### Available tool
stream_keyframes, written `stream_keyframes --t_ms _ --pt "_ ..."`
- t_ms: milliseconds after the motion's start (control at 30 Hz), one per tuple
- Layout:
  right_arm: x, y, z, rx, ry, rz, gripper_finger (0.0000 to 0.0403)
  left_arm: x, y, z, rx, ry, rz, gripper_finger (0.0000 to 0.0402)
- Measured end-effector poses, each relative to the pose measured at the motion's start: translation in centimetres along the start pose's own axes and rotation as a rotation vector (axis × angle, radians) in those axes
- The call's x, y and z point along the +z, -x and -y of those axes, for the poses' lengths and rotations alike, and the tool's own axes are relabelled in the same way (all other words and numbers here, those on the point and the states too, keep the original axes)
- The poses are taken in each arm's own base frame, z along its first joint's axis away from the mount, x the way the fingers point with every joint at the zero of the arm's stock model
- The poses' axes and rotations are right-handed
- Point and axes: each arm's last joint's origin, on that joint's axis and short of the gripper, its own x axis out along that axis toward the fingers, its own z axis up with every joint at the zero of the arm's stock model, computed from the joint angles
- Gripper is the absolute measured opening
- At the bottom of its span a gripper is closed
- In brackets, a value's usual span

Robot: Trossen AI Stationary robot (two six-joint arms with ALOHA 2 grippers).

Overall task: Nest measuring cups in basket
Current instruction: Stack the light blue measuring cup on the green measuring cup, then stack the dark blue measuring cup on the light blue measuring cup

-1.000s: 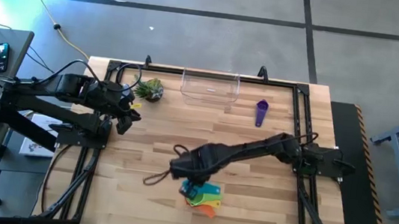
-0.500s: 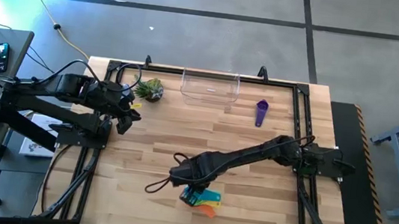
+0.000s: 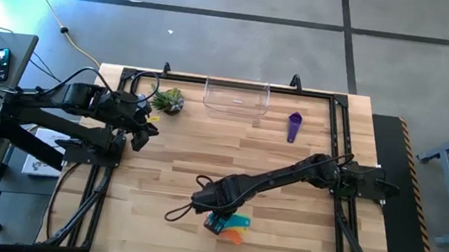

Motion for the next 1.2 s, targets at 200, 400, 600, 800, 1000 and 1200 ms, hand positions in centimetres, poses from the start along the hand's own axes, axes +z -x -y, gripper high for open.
stream_keyframes --t_ms 200,400,600,800,1000,1200 --pt "0.0 0.0 0.0 -0.002 0.012 0.004 0.0039 0.0 0.0 0.0 0.000 0.000 0.000 0.0062" --pt "0.1 0.0 -0.1 0.002 0.019 0.009 0.0067 0.0 0.0 0.0 0.000 0.000 -0.001 0.0062" --pt "0.5 1.0 0.2 -0.025 -0.009 0.048 0.0080 0.0 0.0 0.0 0.000 0.000 -0.001 0.0062" --pt "1.3 3.4 1.7 -0.137 -0.023 0.099 0.0081 0.0 0.0 0.0 0.000 0.000 -0.001 0.0062" --pt "2.4 5.1 4.4 -0.294 -0.019 0.116 0.0081 0.0 0.0 0.0 0.000 -0.004 -0.001 0.0062" --pt "3.9 6.0 7.6 -0.390 -0.025 0.141 0.0076 0.0 0.0 0.0 -0.001 -0.026 -0.001 0.0062"
